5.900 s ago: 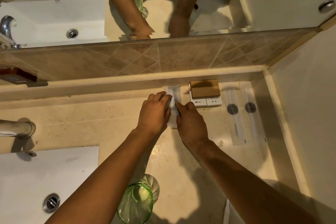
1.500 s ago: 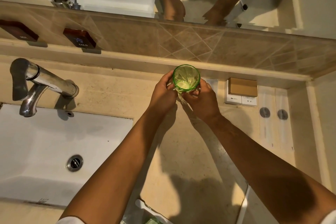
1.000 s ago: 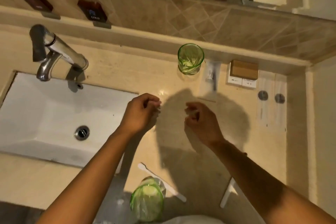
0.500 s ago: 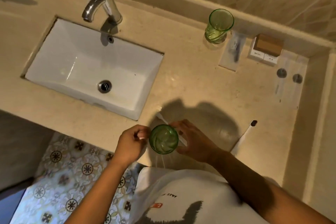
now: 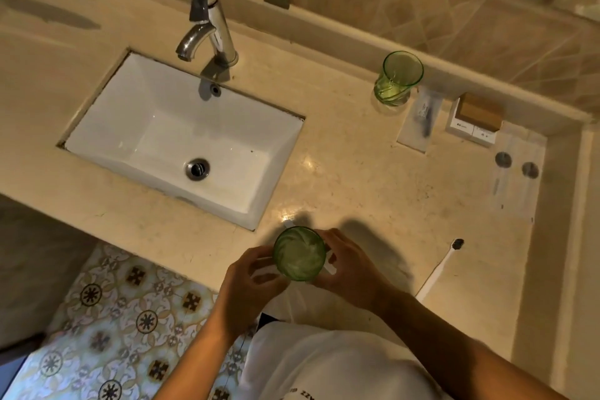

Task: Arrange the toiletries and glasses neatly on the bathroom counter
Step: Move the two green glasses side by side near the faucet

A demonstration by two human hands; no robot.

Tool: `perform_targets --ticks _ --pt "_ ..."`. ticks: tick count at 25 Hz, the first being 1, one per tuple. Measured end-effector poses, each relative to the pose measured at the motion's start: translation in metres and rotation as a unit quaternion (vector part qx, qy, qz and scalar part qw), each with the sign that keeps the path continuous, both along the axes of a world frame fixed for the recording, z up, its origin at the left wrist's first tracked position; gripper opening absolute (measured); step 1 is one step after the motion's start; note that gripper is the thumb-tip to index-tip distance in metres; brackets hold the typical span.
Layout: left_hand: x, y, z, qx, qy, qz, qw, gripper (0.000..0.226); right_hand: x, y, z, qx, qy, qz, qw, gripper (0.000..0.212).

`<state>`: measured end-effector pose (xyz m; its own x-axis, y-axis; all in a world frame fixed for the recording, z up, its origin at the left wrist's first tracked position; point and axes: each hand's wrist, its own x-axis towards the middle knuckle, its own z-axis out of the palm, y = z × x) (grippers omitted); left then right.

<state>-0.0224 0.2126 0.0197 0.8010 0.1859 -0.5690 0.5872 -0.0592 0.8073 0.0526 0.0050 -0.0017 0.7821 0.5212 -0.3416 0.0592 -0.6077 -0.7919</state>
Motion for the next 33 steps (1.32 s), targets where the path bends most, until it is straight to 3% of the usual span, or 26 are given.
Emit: perform_targets --ticks 6,12,15,17,20,24,28,33 --pt "0.067 0.001 0.016 -0.058 -0.053 0.073 0.994 0.039 0.053 0.022 0.013 0.063 -0.032 -0.102 0.992 0.068" --pt "0.172 -0.011 0.022 -0.043 -0.096 0.02 0.994 0.036 0.128 0.025 0.012 0.019 -0.107 -0.203 0.973 0.056" --pt "0.221 -0.015 0.013 -0.047 -0.097 0.003 0.994 0.036 0.172 0.03 0.008 0.03 -0.053 -0.273 0.96 0.059" --pt "0.248 -0.018 0.008 -0.043 -0.102 0.0 0.994 0.034 0.193 0.034 0.003 0.033 -0.067 -0.298 0.952 0.06" --pt "0.285 -0.023 -0.004 -0.049 -0.102 0.027 0.993 0.032 0.225 0.04 0.001 0.068 -0.061 -0.348 0.933 0.047" --pt "0.324 -0.034 -0.011 -0.035 -0.108 0.053 0.992 0.035 0.255 0.046 -0.007 0.131 -0.031 -0.419 0.898 0.059" --pt "0.352 -0.043 -0.016 -0.042 -0.12 0.069 0.989 0.038 0.275 0.051 -0.014 0.182 -0.007 -0.481 0.857 0.055" --pt "0.374 -0.049 -0.021 -0.065 -0.133 0.084 0.986 0.036 0.292 0.056 -0.023 0.202 -0.019 -0.508 0.837 0.059"
